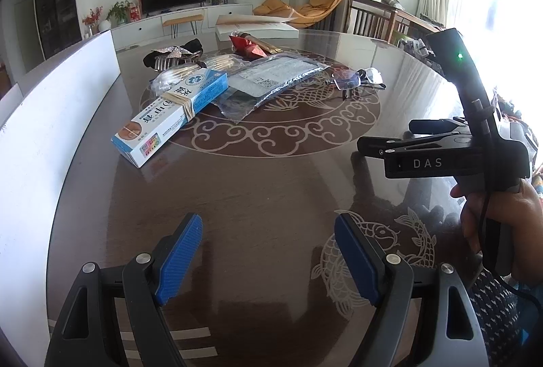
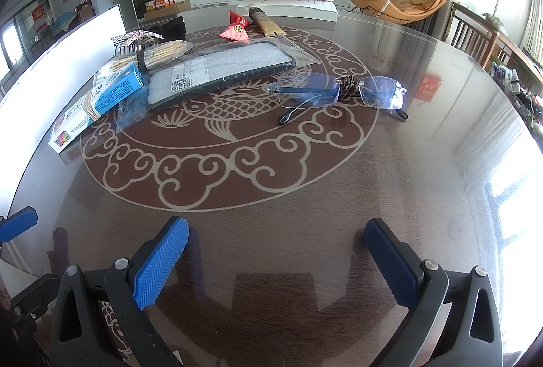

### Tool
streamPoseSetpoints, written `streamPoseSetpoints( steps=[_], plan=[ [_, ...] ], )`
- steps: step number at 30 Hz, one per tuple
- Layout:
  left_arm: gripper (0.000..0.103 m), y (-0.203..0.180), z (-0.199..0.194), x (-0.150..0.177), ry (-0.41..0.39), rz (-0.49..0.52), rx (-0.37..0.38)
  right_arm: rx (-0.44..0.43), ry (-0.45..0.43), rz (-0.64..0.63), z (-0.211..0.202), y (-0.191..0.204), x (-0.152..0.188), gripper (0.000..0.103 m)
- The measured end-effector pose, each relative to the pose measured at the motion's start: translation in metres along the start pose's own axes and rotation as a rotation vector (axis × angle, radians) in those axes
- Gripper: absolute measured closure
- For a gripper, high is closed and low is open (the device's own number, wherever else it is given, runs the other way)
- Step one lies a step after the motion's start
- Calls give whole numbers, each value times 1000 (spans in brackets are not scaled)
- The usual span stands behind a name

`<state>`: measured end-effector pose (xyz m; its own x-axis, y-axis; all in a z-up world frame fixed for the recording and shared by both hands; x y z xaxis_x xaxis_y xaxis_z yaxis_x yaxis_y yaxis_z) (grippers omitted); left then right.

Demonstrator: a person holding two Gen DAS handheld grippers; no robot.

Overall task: Organize objects
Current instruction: 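Lower the left tool onto the white-and-blue nail cream box and close, then lift the nail cream box with the left tool while the right tool grasps the blue-framed eyeglasses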

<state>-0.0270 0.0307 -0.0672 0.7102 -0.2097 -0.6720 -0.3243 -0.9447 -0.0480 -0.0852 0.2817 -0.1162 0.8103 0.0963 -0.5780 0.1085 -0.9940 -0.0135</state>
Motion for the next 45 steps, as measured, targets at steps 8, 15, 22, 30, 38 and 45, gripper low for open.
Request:
streamPoseSetpoints(
  steps=[8,15,22,30,38,45],
  plan=[
    [24,25,-7,-28,-27,106,-16,0,0,0,0,0,0,0],
    [24,86,-7,-107,-100,-61,20,-1,0,0,0,0,0,0],
    [24,104,75,-123,83,-46,71,-1,0,-1,0,0,0,0],
    [52,106,97,-103,159,-54,145,-1,-1,-1,0,0,0,0],
    [57,88,47,-45,102,-160,-41,-2,-1,0,1,0,-1,0],
    [36,77,43,-30,60,-130,-117,-3,-1,0,1,0,-1,0]
  ],
)
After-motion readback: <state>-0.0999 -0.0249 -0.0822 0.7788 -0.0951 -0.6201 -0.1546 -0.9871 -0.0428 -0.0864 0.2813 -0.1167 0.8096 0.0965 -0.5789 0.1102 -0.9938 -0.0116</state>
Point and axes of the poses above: each gripper's, at about its wrist camera, not at the fingertips, and z roughly the way its jaws point, y to its left, x to its underside, the point moved 3 cm from there along z, roughly the way its jaws point
